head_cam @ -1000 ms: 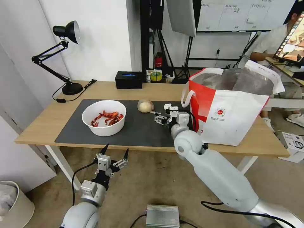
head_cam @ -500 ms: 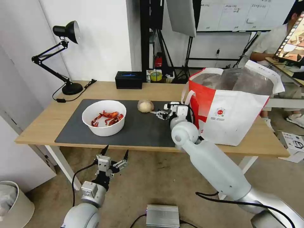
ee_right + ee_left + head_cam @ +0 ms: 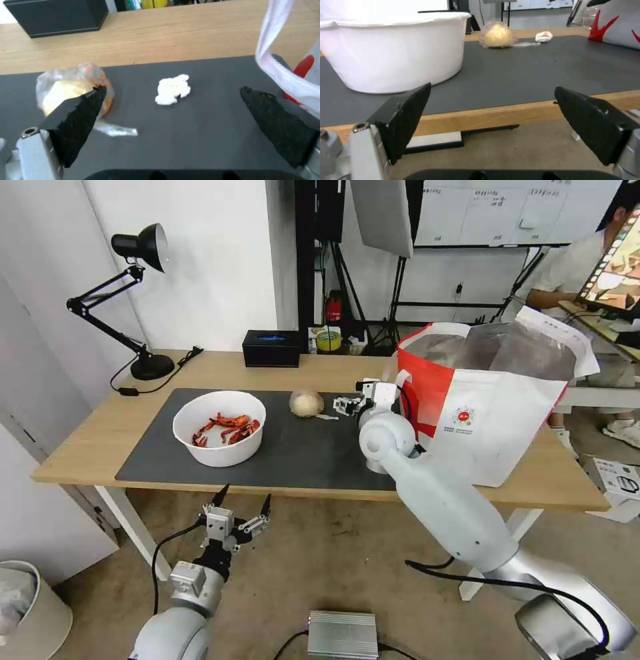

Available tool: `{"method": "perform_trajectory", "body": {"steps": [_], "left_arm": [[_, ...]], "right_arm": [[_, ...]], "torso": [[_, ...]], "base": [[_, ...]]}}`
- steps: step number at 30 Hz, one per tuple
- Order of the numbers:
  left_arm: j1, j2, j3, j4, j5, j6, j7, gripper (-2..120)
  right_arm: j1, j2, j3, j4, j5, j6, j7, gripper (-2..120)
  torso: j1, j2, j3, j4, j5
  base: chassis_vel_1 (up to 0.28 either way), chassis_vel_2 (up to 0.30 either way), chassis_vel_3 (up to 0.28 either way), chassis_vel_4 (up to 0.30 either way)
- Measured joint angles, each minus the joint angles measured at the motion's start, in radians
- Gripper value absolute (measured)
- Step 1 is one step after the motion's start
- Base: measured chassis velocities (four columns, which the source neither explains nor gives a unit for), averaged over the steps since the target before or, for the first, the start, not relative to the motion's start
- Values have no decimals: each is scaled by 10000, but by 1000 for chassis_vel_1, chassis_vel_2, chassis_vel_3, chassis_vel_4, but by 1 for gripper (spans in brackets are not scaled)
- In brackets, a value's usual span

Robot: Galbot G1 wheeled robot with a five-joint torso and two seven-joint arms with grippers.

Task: Pick up the trash from the table and place it into the takeout bag.

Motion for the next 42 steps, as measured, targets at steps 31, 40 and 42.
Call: {"method": "perform_trajectory", "body": {"steps": [31, 40, 42], "left_arm": [[15, 38, -4, -23, 8, -13, 1, 100], [96, 14, -85, -88, 17, -32, -2, 100], [107, 5, -86, -93, 23, -34, -2, 100]], "right_arm": [[1650, 1407, 274, -2767, 355, -694, -64, 100], [1932, 1942, 508, -3516, 193, -871, 34, 100], [1977, 2012, 558, -3641, 153, -879, 34, 100]], "torso": [[1, -1, 0, 0, -1], [1, 0, 0, 0, 0], [1, 0, 0, 0, 0]], "base": [[0, 0, 0, 0], [0, 0, 0, 0], [0, 0, 0, 0]]}}
